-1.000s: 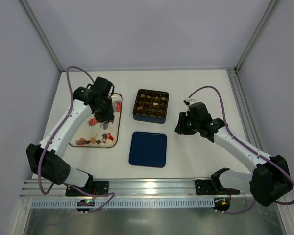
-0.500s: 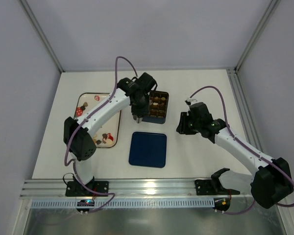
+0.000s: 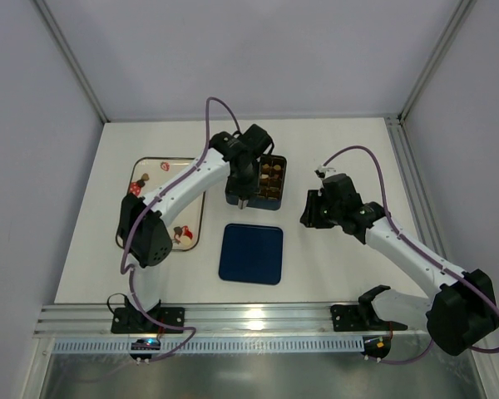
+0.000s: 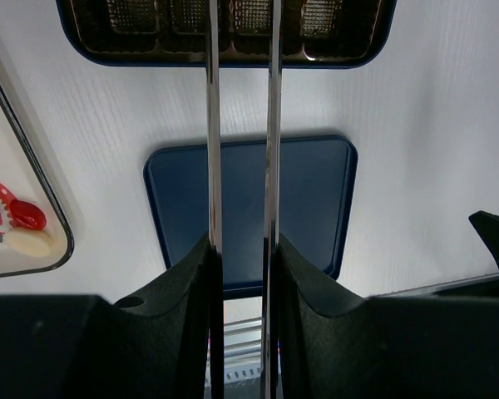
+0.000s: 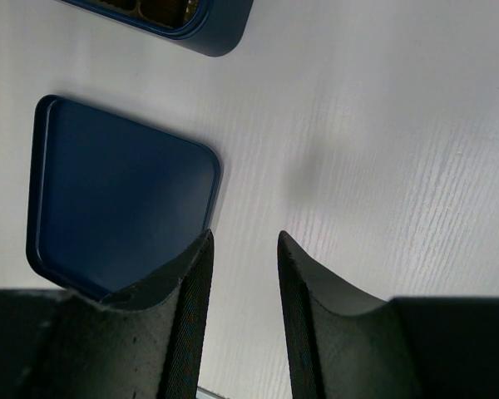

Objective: Pack the chocolate

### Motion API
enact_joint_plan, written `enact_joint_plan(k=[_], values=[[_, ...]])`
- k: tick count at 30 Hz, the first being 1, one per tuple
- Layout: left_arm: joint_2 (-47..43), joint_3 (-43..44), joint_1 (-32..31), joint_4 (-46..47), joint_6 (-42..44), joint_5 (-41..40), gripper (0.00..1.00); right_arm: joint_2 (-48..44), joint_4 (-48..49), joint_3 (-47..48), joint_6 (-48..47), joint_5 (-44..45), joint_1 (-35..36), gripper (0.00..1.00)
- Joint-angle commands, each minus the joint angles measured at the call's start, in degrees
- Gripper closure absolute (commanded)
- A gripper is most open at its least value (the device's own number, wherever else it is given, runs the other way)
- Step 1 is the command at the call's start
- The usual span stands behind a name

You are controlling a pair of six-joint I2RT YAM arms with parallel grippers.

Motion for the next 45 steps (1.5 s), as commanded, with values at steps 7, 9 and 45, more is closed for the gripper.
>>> enact_joint_plan(k=[7, 9, 45], values=[[-0.5, 1.7, -1.0, 1.1, 0.0, 0.3, 0.72, -1.3, 0.4, 0.4, 0.2, 0.7, 0.2, 0.61], [-0.6, 1.5, -1.2, 1.1, 0.0, 0.4, 0.71, -1.4, 0.5, 0.3, 0.2, 0.7, 0.2, 0.61], [-36.9, -30.3, 8.0, -1.9, -8.5, -7.8, 0.6, -1.3, 1.9, 0.1, -0.7, -1.4, 0.2, 0.61]])
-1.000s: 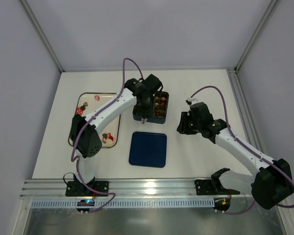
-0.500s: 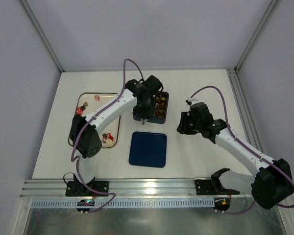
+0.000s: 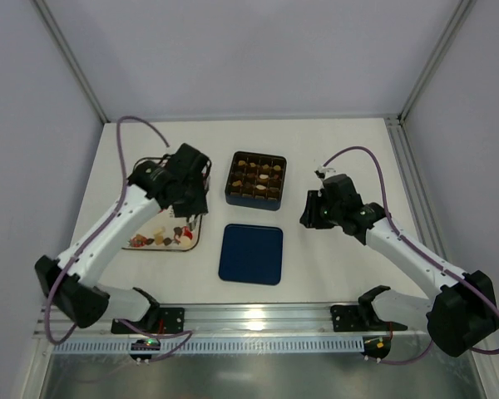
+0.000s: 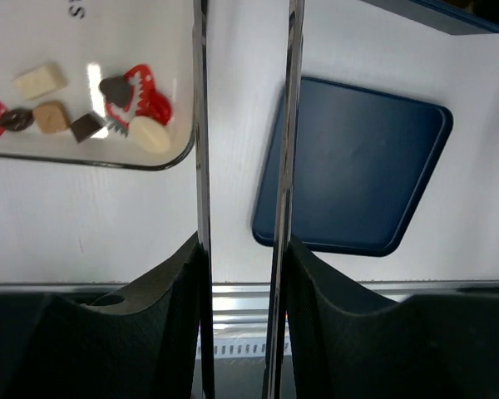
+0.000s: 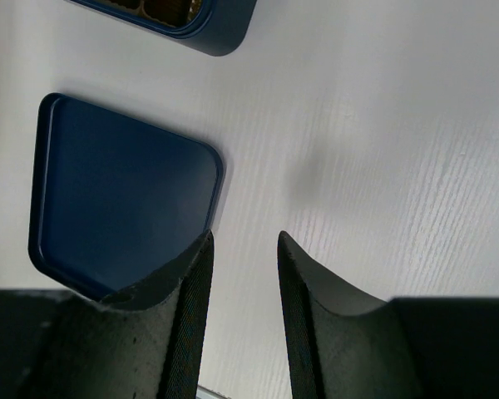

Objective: Pack the chocolate

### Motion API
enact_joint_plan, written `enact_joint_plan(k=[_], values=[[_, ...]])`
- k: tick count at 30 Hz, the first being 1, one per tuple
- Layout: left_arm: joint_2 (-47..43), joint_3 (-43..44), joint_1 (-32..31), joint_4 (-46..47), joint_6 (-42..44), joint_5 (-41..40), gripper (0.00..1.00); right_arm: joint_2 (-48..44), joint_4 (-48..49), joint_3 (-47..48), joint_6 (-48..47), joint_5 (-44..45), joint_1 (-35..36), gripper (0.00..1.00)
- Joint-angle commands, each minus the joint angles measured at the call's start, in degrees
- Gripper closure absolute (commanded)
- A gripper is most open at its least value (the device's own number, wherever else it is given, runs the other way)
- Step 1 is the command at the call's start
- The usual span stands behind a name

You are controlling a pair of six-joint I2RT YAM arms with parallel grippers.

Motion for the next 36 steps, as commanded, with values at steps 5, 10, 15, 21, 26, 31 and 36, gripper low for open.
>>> enact_joint_plan(k=[5, 10, 15, 21, 26, 31, 36], values=[[-14.4, -15.3, 4.0, -4.0, -7.3, -2.2, 0.6, 0.4, 3.5, 0.5, -0.5, -2.8, 0.3, 0.61], [-20.4, -22.2, 4.2, -3.3, -11.6, 0.5, 0.59, 1.1, 4.0, 0.6, -0.6, -3.8, 0.4, 0.61], [-22.3, -24.7, 4.2, -3.9, -13.0, 0.4, 0.58, 1.3, 4.4, 0.5, -0.5, -4.1, 0.7, 0.61], [-22.8, -25.9, 4.2, -4.0, -13.6, 0.4, 0.58, 1.7, 5.2, 0.2, -0.1, -4.7, 1.0, 0.61], [-23.1, -27.6, 4.2, -3.4, -14.0, 0.4, 0.57, 1.9, 5.4, 0.1, 0.0, -4.9, 1.1, 0.61], [-22.0, -28.8, 4.2, -1.7, -14.0, 0.7, 0.57, 2.2, 5.7, -0.1, 0.0, -5.0, 1.1, 0.61], [-19.9, -29.1, 4.3, 0.7, -13.4, 0.9, 0.58, 2.1, 5.8, -0.5, -0.1, -4.6, 1.1, 0.61]])
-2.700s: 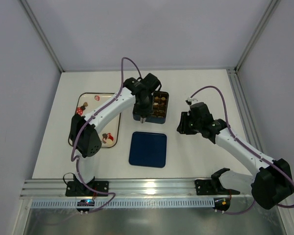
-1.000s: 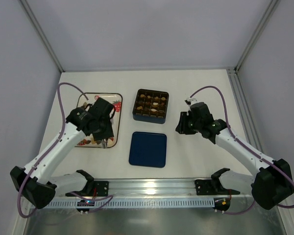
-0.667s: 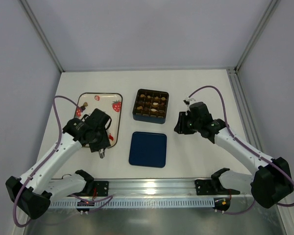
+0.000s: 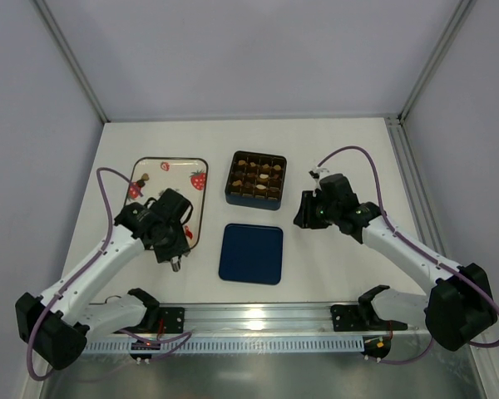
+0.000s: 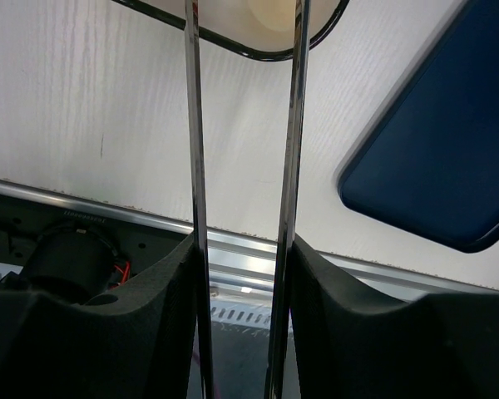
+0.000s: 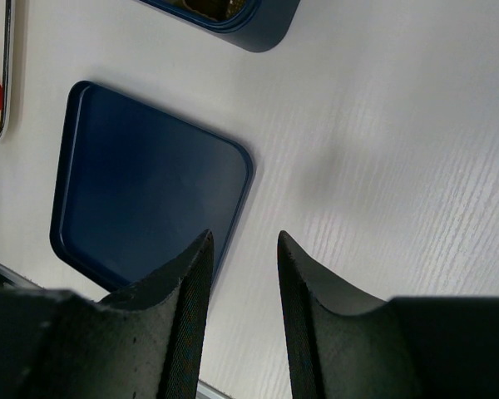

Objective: Pack the chocolate

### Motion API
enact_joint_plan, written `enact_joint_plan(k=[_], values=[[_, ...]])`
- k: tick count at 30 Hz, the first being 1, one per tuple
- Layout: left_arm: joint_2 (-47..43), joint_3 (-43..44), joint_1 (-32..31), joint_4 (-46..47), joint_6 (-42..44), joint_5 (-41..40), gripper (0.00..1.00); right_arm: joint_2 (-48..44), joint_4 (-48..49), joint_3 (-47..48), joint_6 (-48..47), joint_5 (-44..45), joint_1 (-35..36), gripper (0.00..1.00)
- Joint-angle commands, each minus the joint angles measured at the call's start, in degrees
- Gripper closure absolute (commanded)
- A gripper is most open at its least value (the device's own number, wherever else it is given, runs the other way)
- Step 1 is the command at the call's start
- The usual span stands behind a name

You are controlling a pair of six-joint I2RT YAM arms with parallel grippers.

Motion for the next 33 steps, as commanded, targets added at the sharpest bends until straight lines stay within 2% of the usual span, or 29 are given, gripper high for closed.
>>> enact_joint_plan(k=[1, 13, 19, 23, 33], values=[[1.4, 0.1, 0.5, 3.7, 0.2, 0.2, 0.58, -0.1, 2.2, 0.0, 0.0, -0.1, 0.4, 0.61], [3.0, 0.0, 1.7, 4.2, 1.8, 0.4, 0.64, -0.1, 2.5, -0.4, 0.1, -0.2, 0.4, 0.61], [3.2, 0.7, 2.5, 3.9, 3.6, 0.5, 0.71, -0.5, 2.1, -0.4, 0.0, 0.0, 0.4, 0.61], [3.7, 3.1, 2.7, 2.3, 5.1, -0.8, 0.76, -0.7, 1.8, -0.3, 0.1, 0.3, 0.4, 0.61], [6.2, 11.3, 2.8, -0.5, 8.5, -2.8, 0.78, -1.3, 0.7, 0.5, 0.1, 1.3, 0.4, 0.61]])
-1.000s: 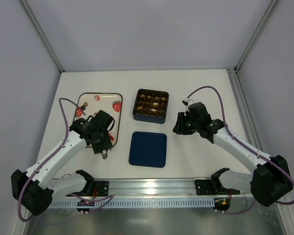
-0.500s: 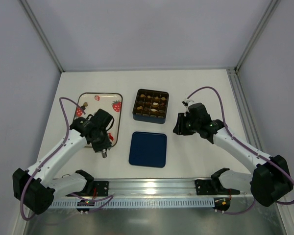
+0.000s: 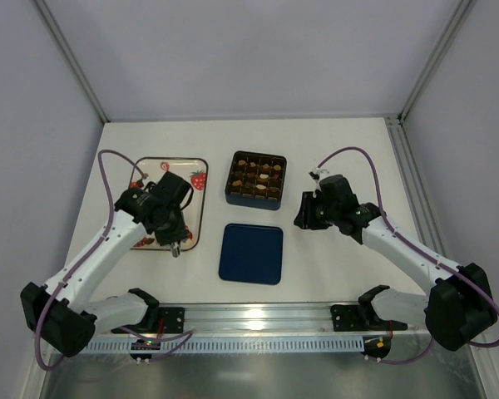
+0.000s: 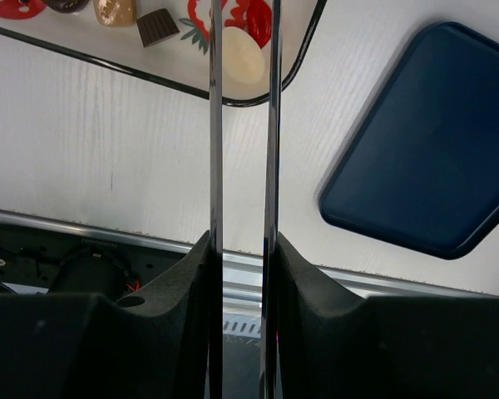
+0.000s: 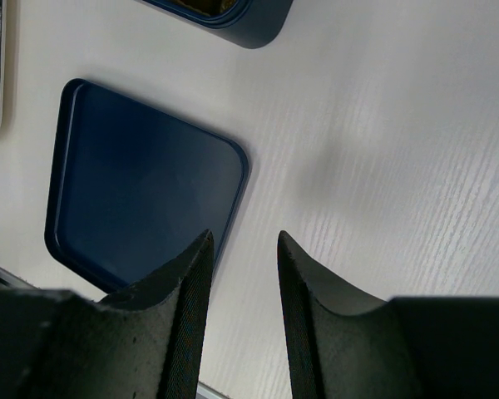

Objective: Pack the chocolate

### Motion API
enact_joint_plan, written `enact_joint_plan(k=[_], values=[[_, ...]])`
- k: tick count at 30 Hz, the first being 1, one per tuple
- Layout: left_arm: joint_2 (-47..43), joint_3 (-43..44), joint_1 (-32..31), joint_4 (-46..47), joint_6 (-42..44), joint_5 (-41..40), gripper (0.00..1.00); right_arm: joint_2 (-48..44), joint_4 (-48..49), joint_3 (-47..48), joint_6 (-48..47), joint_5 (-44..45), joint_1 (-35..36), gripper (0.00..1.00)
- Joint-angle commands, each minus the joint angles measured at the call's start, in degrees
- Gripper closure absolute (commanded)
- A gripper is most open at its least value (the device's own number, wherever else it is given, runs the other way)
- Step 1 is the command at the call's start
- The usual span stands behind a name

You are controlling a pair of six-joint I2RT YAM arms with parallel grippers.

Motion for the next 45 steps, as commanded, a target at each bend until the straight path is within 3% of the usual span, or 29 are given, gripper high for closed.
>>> enact_joint_plan(k=[1, 8, 19, 28, 32, 45], values=[[0.6, 4.8, 0.4, -1.2, 2.3, -1.7, 0.78, -1.3, 0.4, 1.2, 0.1, 1.3, 0.4, 0.61], [7.4, 14.9, -0.6, 0.3, 5.6, 0.3, 0.79, -1.6, -1.0, 2.3, 0.3, 2.9, 0.3, 0.61], [30.1, 36.3, -12.5, 4.2, 7.9, 0.9, 0.79, -3.5, -4.7, 3.4, 0.6, 6.2, 0.3, 0.61], [44.1, 51.5, -17.3, 4.8, 9.4, 3.4, 0.78, -4.9, -6.4, 3.1, 0.5, 7.4, 0.3, 0.61], [48.1, 53.9, -18.3, 4.7, 9.6, 4.2, 0.78, -4.9, -6.7, 3.1, 0.3, 7.4, 0.2, 0.61], [48.9, 53.0, -18.5, 5.1, 9.4, 4.6, 0.73, -4.9, -6.6, 3.0, 0.1, 8.9, 0.2, 0.61]])
